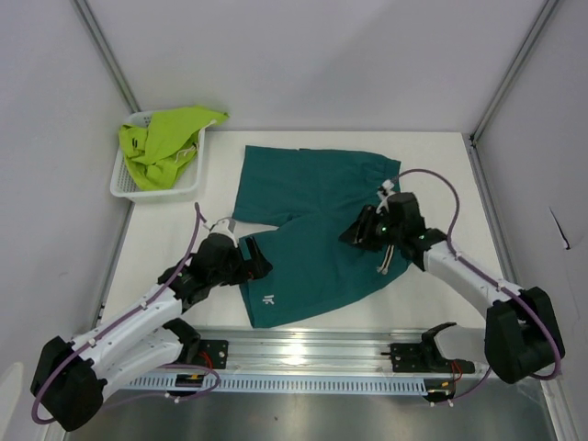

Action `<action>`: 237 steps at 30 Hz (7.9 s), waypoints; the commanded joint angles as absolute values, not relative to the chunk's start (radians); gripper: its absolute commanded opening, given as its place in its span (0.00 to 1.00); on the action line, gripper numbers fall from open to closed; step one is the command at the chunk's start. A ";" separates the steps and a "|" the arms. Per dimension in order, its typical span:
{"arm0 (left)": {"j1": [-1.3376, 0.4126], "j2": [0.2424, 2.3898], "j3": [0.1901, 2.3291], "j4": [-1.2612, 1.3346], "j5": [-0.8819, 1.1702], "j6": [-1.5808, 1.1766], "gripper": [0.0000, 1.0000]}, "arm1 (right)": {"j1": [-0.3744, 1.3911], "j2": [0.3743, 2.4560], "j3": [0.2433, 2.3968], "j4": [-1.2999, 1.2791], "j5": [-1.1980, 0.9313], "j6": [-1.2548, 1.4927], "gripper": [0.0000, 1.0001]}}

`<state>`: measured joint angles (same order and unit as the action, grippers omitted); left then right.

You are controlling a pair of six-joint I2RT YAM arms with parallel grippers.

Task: Fold and stack the shorts
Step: Flatten the shorts out

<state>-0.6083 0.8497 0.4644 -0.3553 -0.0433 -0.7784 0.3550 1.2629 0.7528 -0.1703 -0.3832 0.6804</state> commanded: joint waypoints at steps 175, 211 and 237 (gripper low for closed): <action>-0.275 1.028 0.408 -0.290 0.084 -0.934 0.30 | 0.172 1.226 0.471 -0.130 0.342 1.115 0.00; -0.295 1.268 0.520 -0.141 -0.014 -0.739 0.35 | 0.172 1.186 0.453 -0.106 0.305 1.066 0.00; -0.206 1.190 0.617 -0.359 -0.058 -0.666 0.00 | 0.172 1.206 0.442 -0.137 0.324 1.089 0.00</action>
<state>-0.2489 1.2446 0.5877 -0.3107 -0.0254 -0.6991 0.1753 1.1950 0.4484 -0.1394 0.2771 1.0733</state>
